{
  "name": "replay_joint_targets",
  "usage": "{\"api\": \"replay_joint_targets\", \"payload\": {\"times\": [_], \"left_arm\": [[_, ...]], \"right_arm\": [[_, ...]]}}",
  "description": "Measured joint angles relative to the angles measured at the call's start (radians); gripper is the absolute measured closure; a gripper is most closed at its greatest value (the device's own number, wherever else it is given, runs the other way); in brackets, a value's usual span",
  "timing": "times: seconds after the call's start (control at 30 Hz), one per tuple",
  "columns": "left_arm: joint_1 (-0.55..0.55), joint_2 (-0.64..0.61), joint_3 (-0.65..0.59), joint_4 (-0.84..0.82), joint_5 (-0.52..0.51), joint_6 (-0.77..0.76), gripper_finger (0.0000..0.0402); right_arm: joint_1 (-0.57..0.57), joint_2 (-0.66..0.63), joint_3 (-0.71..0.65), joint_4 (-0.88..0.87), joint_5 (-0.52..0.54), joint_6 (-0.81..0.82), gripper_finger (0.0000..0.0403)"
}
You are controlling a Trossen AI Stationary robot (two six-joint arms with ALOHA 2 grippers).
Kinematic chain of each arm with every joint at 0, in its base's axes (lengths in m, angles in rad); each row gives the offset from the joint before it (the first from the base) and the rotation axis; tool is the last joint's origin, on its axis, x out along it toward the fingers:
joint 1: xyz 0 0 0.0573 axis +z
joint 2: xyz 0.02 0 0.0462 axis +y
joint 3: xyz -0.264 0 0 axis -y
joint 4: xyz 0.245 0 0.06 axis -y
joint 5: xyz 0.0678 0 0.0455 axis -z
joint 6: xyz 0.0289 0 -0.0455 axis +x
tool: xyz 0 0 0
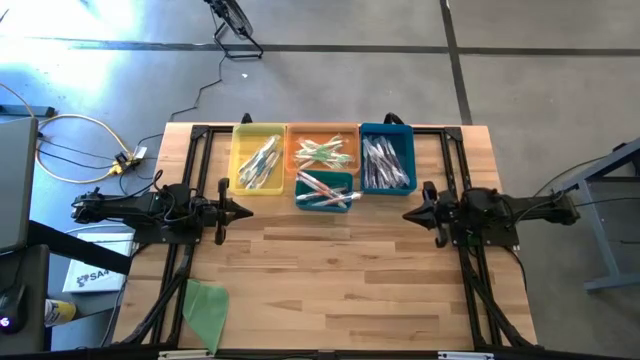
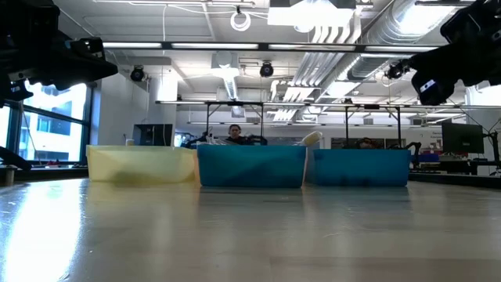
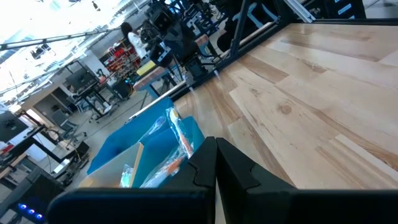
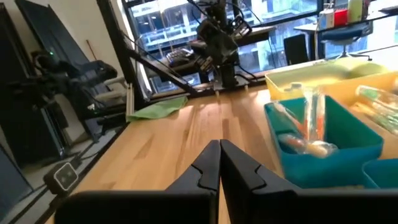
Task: Pick & Place Toothbrushes
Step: Return to Home Position
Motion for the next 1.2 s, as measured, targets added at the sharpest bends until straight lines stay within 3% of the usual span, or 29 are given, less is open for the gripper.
{"api": "replay_joint_targets", "payload": {"times": [0.2, 1.2], "left_arm": [[0.0, 0.0, 0.0, 0.0, 0.0, 0.0, 0.0402], [0.0, 0.0, 0.0, 0.0, 0.0, 0.0, 0.0402]], "right_arm": [[0.0, 0.012, -0.001, 0.0, 0.052, -0.008, 0.04], [0.0, 0.022, -0.003, 0.007, 0.031, -0.003, 0.04]]}}
